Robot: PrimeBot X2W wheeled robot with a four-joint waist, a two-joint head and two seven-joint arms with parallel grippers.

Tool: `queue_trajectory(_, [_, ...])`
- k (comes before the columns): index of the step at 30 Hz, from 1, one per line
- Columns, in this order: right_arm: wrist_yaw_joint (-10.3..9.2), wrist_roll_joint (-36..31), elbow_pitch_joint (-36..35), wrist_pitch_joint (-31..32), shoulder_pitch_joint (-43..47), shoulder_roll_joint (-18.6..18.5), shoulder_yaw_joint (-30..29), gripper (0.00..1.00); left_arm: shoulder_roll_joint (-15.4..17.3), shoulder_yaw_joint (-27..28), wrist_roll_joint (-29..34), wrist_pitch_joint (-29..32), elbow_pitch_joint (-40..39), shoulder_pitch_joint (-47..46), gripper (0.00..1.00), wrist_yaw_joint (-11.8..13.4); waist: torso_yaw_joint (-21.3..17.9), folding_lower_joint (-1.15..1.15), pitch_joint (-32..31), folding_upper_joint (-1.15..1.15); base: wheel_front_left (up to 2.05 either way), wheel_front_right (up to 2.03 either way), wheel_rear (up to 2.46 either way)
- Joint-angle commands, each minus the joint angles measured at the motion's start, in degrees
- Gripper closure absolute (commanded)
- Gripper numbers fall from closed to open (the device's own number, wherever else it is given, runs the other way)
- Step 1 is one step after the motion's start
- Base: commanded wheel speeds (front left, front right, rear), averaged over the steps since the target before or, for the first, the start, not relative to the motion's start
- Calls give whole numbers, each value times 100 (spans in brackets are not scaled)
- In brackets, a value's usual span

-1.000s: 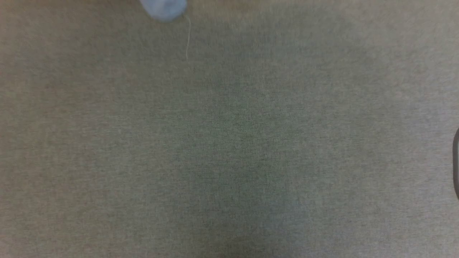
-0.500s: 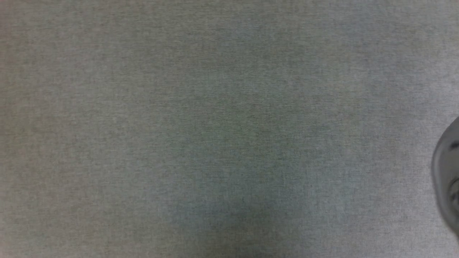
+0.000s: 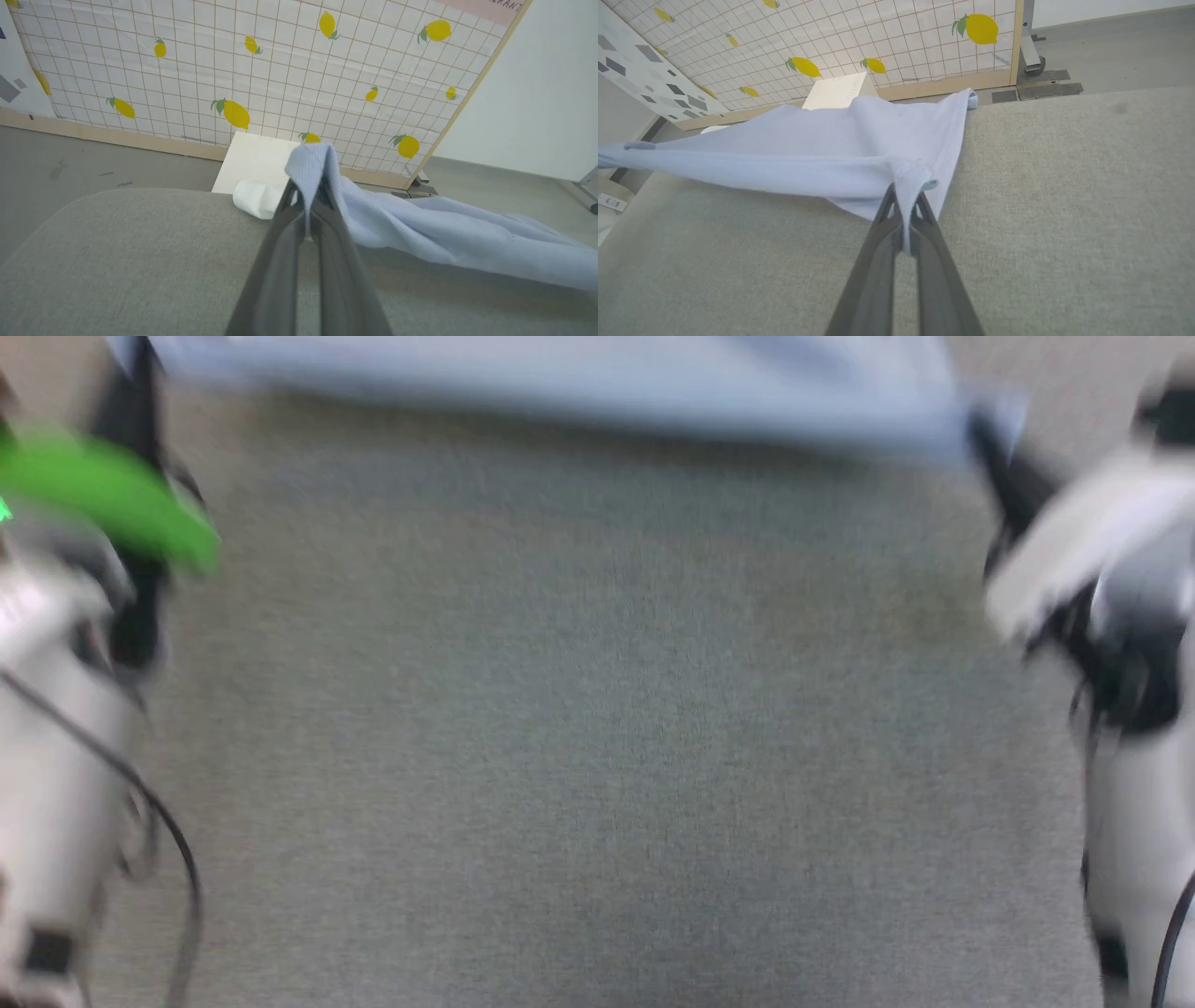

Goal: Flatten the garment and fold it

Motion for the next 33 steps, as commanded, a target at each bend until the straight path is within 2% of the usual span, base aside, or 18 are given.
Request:
queue_trajectory(1, [-8, 158, -73, -98, 355, -28, 26, 100, -49, 37, -169, -85, -89, 423, 100, -22, 185, 0, -1222, 22, 0, 0, 0])
queue_trajectory(3, [-8, 346, -108, -212, 969, -67, 80, 100, -151, 23, -328, -116, -218, 1121, 100, -1, 186, 0, -1489, 22, 0, 0, 0])
queue_trajectory(9, [-8, 676, -218, -454, 2445, -241, 66, 100, -300, 21, -810, -14, -813, 3095, 100, 343, 213, 0, -2007, 22, 0, 0, 0])
queue_trajectory(13, [-8, 742, -306, -545, 3141, -321, -9, 100, -256, 87, -1152, 175, -1279, 4233, 100, 683, 199, 0, -2254, 22, 0, 0, 0])
queue_trajectory(18, [-8, 772, -465, -459, 3867, -458, -113, 100, 43, 148, -1491, 594, -1898, 5422, 100, 1093, 198, 0, -2403, 22, 0, 0, 0])
queue_trajectory(21, [-8, 802, -591, -291, 4198, -514, -187, 100, 228, 107, -1712, 1029, -2287, 5923, 100, 1281, 198, 0, -2421, 22, 0, 0, 0])
queue_trajectory(26, [-8, 808, -828, 281, 4744, -584, -315, 100, 575, 21, -1946, 1706, -2899, 6551, 100, 1739, 197, 0, -2434, 22, 0, 0, 0])
queue_trajectory(29, [-8, 751, -961, 598, 4957, -585, -401, 100, 667, 67, -2024, 1797, -3189, 6751, 100, 1894, 186, 0, -2445, 22, 0, 0, 0])
queue_trajectory(33, [-8, 720, -1193, 716, 5029, -460, -550, 100, 687, 243, -2038, 1565, -3518, 6849, 100, 1903, 158, 0, -2433, 22, 0, 0, 0])
